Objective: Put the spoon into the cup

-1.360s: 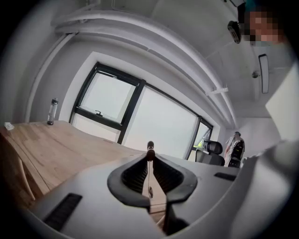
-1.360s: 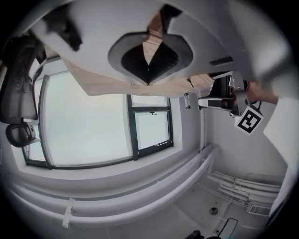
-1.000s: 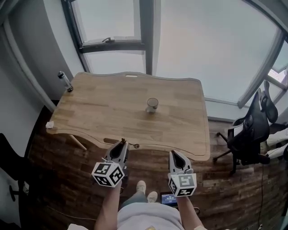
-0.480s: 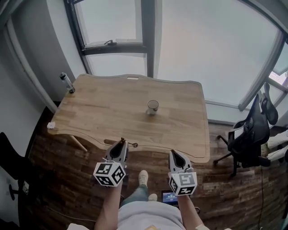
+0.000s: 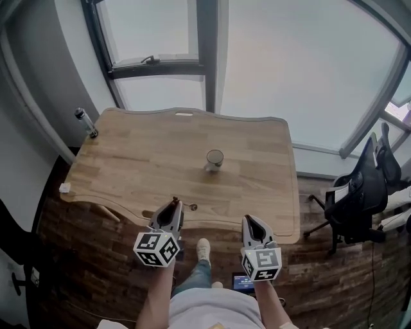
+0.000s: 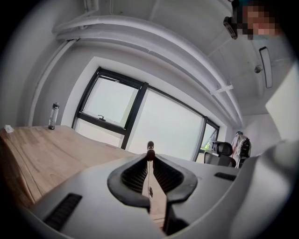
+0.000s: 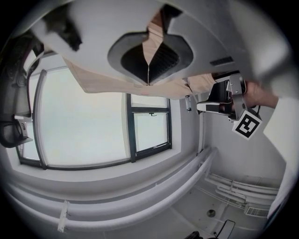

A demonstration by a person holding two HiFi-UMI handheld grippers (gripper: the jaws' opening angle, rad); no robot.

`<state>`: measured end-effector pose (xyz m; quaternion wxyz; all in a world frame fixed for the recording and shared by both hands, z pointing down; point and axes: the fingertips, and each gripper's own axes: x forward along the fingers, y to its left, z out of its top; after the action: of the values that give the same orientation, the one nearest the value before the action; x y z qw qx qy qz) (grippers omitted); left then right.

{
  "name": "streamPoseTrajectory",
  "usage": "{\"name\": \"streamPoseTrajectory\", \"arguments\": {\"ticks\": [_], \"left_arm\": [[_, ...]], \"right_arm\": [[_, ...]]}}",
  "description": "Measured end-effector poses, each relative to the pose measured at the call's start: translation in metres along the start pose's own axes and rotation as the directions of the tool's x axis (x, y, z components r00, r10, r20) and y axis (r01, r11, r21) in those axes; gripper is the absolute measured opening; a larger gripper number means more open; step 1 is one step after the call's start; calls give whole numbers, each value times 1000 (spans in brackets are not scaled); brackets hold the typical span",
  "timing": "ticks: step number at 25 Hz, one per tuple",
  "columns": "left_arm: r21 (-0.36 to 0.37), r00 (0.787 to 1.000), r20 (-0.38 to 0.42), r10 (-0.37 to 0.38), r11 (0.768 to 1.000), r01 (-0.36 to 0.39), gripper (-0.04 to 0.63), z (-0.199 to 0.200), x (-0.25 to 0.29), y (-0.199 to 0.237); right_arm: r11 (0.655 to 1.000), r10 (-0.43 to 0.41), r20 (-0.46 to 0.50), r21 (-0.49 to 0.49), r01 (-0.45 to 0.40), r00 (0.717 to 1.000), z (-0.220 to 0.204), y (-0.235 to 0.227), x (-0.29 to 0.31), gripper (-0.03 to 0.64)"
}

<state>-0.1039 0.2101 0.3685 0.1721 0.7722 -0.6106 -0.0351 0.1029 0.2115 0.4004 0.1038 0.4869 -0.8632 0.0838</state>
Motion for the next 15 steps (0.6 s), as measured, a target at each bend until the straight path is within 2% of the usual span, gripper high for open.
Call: {"name": "streamPoseTrajectory", "arguments": {"ticks": [15], "left_arm": [[-17,992,-73,-103,995,102,44,26,162,46]], "right_arm": [[996,-81,-61,34,83,995,23,-56,139,32]]}}
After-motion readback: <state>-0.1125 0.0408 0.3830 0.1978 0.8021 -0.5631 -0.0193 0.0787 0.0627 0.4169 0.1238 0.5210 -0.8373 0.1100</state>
